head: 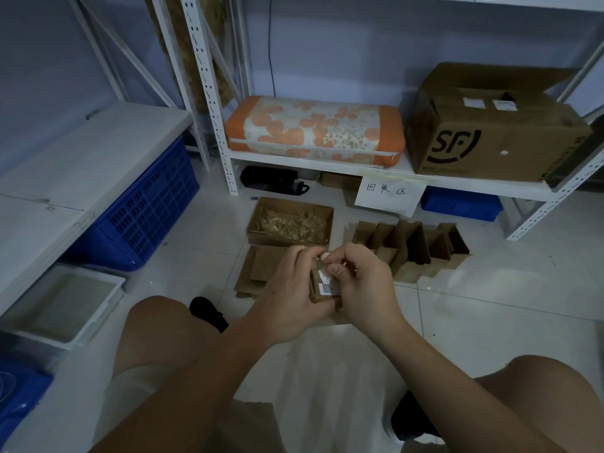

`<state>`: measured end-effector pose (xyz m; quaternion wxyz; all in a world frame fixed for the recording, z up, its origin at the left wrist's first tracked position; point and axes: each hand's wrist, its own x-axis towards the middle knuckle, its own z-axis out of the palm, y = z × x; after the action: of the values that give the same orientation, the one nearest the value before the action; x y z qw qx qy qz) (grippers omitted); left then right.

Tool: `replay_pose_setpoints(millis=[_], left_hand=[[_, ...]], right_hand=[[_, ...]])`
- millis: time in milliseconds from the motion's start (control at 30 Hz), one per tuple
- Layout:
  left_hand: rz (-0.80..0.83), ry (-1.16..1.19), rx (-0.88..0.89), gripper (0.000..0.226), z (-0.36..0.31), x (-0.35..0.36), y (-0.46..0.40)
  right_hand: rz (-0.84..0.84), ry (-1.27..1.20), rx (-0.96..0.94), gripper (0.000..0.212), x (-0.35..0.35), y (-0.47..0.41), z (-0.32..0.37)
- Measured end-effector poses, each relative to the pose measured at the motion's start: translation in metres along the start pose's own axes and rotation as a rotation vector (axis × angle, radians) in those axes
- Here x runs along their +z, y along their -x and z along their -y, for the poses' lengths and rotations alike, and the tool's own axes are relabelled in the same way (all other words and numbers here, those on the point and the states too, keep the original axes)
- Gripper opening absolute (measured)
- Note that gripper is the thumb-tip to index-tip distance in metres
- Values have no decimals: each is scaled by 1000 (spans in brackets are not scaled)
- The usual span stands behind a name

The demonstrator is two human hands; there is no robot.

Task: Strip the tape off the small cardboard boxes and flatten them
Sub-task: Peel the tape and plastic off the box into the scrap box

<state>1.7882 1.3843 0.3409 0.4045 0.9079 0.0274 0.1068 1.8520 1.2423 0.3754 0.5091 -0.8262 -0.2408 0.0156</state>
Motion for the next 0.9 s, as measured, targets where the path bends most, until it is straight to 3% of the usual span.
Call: replay_pose_setpoints(millis=[300,633,900], left_hand=[[-44,86,-37,85,2,5,3],[-92,92,28,82,3,5,3],[-110,163,-19,77,0,12,5]], right_hand=[[-124,-66,-2,27,10,5,-10],[-242,-212,134,35,6,7,-11],[-331,-8,46,33,6,3,0]])
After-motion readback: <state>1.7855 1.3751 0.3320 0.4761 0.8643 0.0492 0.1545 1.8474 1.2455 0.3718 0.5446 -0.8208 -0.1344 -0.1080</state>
